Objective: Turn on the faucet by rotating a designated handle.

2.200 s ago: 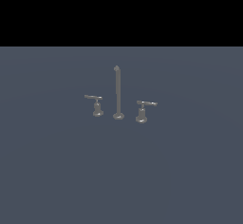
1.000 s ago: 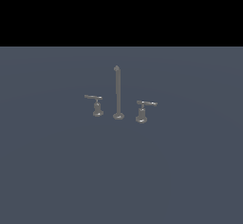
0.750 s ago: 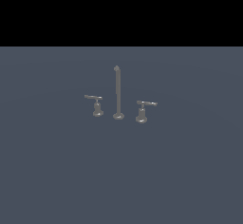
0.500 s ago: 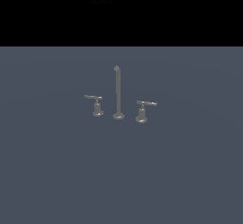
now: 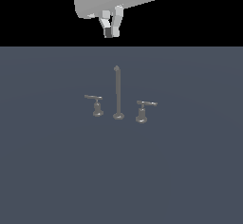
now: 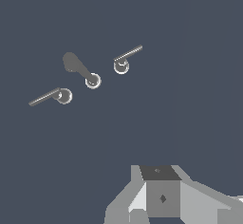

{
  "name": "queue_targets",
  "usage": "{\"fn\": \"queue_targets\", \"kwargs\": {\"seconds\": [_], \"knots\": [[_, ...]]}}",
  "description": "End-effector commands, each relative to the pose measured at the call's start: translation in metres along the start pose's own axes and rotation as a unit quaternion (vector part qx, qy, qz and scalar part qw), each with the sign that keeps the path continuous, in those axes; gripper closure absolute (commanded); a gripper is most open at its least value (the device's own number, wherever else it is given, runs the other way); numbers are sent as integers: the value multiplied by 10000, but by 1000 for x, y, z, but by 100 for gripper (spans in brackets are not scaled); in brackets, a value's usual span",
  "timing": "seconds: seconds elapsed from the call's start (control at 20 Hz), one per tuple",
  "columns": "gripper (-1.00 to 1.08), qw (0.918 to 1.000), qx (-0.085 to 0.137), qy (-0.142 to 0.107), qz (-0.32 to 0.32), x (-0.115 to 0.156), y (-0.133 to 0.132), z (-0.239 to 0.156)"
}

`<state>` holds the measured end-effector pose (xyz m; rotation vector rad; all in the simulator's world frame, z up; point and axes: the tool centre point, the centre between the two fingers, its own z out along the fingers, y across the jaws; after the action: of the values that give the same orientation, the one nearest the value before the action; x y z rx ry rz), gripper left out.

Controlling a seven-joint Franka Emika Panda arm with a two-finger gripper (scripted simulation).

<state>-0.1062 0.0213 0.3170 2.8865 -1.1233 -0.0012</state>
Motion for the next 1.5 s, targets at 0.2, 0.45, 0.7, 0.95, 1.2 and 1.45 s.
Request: {"fn": "queue_targets", "kwargs": {"seconds": [0.2, 0.45, 0.7, 0.95, 1.2, 1.45], "knots": [[108, 9966, 31, -32, 822, 29, -17, 36], [108, 9894, 49, -55, 1452, 53, -26, 64], [108, 9777, 64, -75, 2099, 80, -32, 93], [108, 9603, 76, -94, 2786, 109, -34, 124], [108, 9356, 90, -112, 3527, 141, -32, 158], [108, 9079, 104, -128, 4188, 170, -26, 189]]}}
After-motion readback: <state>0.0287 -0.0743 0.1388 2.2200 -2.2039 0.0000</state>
